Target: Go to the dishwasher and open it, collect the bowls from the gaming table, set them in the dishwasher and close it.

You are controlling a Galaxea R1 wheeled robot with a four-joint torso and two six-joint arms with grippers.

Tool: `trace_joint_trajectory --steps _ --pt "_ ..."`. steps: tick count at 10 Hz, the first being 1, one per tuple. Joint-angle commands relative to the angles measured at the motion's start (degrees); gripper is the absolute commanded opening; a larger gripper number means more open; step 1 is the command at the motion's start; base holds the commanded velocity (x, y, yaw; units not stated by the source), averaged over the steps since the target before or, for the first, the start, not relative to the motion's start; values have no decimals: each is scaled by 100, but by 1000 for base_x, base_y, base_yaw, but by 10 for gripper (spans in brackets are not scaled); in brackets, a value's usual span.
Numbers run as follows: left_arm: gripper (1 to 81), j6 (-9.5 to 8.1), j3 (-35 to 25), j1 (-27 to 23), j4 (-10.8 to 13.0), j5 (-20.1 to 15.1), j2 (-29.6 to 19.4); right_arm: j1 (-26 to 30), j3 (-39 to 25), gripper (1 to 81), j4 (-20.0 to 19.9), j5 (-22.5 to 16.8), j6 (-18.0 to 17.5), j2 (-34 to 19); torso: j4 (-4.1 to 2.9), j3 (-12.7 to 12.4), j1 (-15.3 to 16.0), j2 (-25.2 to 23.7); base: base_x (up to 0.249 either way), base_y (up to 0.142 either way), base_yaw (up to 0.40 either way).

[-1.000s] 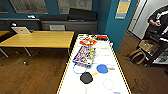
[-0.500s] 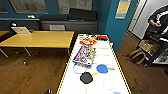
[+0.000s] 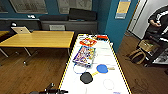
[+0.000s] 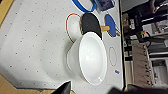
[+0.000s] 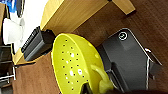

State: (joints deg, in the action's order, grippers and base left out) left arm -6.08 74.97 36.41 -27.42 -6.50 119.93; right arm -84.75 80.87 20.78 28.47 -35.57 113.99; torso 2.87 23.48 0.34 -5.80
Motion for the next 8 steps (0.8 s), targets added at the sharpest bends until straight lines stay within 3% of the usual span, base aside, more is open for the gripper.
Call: trace_joint_trajectory --steps 1,3,5,6,8 --pt "811 -130 607 -631 -256 -449 409 164 -99 10 198 -166 6 -304 0 0 0 0 0 0 0" --pt "811 -165 852 -639 -334 -431 594 164 -99 10 198 -166 6 -304 0 0 0 0 0 0 0" --pt "811 -629 1054 -788 -476 -571 700 173 -134 10 198 -166 6 -313 0 0 0 0 0 0 0" --pt "811 -832 1108 -920 -475 -835 726 190 -143 10 198 -166 6 -322 0 0 0 0 0 0 0" --pt "811 -1009 1125 -1122 -475 -994 682 199 -152 10 198 -166 6 -330 0 2 0 0 0 0 0"
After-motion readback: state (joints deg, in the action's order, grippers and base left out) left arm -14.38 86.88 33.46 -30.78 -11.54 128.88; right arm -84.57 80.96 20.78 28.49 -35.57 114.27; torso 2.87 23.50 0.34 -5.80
